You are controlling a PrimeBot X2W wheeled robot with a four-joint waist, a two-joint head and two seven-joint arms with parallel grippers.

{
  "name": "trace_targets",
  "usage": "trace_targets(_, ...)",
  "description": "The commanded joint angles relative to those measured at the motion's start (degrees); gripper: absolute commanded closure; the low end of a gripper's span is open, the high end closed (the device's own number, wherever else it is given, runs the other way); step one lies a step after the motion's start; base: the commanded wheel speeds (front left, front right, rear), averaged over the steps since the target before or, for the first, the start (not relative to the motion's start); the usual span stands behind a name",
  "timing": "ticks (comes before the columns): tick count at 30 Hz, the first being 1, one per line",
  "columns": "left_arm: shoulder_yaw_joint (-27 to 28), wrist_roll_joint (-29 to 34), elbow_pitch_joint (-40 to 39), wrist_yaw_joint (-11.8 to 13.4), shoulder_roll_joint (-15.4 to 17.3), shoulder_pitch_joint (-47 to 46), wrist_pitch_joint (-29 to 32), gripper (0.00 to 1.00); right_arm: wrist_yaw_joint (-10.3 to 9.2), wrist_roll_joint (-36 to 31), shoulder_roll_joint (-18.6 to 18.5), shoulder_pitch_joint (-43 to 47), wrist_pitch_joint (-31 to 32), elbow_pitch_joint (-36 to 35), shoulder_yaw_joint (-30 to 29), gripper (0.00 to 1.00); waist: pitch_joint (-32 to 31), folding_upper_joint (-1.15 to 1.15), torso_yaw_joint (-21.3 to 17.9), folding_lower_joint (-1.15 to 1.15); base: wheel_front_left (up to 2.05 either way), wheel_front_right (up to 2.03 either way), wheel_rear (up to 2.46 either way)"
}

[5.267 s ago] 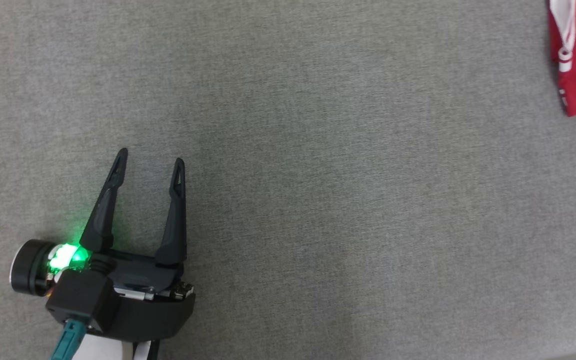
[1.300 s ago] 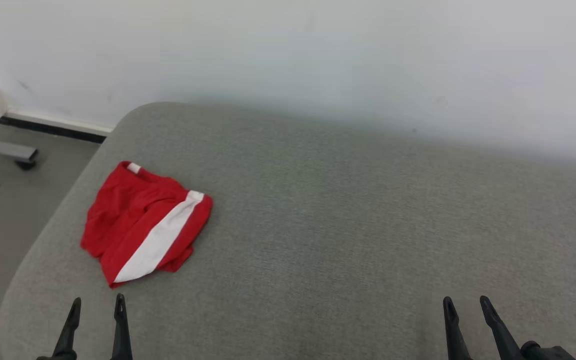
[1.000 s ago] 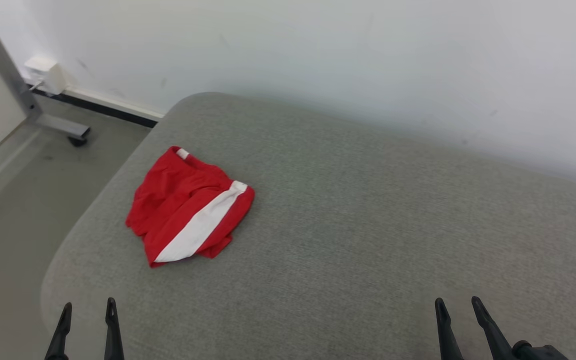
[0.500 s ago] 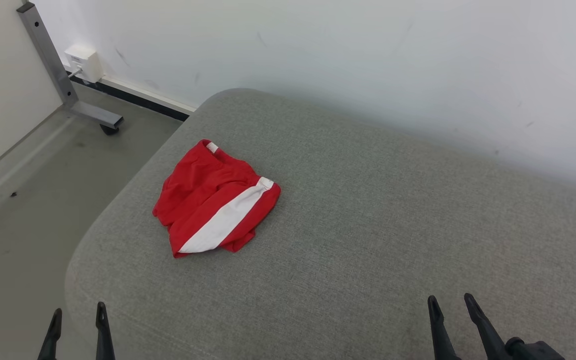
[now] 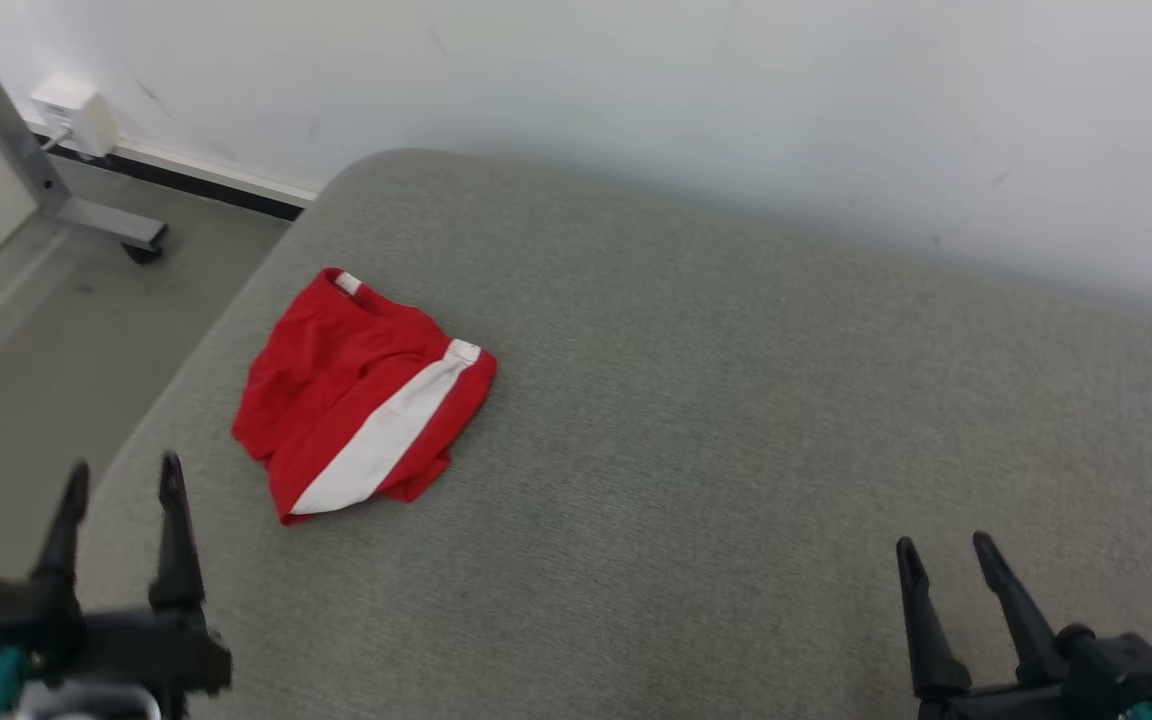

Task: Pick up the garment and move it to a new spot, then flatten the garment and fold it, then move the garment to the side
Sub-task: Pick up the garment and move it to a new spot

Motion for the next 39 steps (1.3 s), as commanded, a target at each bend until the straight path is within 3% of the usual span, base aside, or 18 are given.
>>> trace_targets(1, 0.1, -0.9, 1.0, -0.3, 0.9, -4.4, 0.1, 0.0, -0.15, -0.6, -0.9, -1.0, 0.3, -0.8, -0.8, 0.0, 3.8, 0.0, -3.7, 0.0, 0.0, 0.0, 0.0)
trace_targets(12, 1.7, -3.0, 7.0, -0.6, 6.3, -23.7, 2.5, 0.0, -0.14, -1.6, -3.8, -6.3, 2.8, -6.6, -5.1, 0.0, 14.5, 0.0, -14.3, 0.0, 0.0, 0.0, 0.0)
trace_targets(21, 1.9, -4.8, 14.5, -1.1, 10.2, -31.8, 8.4, 0.0, -0.14, -1.8, -3.7, -8.6, 3.0, -9.2, -6.3, 0.0, 19.6, 0.0, -19.9, 0.0, 0.0, 0.0, 0.0)
trace_targets(28, 1.5, -6.1, 22.7, -1.5, 12.8, -34.1, 16.2, 0.0, -0.14, -2.0, -3.2, -9.5, 2.5, -8.8, -7.1, 0.0, 20.9, 0.0, -21.8, 0.0, 0.0, 0.0, 0.0)
trace_targets(39, 1.2, -11.0, 30.2, -1.9, 12.7, -32.6, 32.1, 0.0, -0.14, -2.3, -2.9, -10.4, 1.9, -8.0, -7.0, 0.0, 20.0, 0.0, -22.4, 0.0, 0.0, 0.0, 0.0)
